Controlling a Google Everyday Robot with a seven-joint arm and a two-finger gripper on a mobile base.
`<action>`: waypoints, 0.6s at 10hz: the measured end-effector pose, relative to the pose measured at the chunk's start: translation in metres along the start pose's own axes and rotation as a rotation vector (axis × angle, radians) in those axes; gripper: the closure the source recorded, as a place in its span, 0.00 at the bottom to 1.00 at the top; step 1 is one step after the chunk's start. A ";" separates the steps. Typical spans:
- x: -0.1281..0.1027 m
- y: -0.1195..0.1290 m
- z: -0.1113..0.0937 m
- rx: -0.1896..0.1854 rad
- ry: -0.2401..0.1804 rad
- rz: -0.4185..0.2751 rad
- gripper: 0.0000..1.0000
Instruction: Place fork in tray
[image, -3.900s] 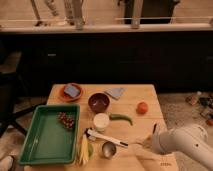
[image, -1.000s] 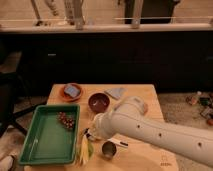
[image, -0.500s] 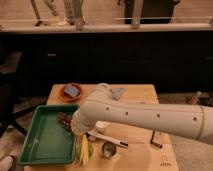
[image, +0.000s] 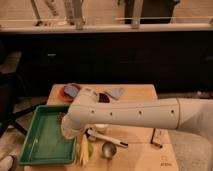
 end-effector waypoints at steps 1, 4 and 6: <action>0.000 0.000 0.000 0.000 0.000 0.001 1.00; 0.000 0.000 0.000 0.000 -0.001 0.000 1.00; 0.001 0.000 0.001 -0.004 -0.004 0.000 1.00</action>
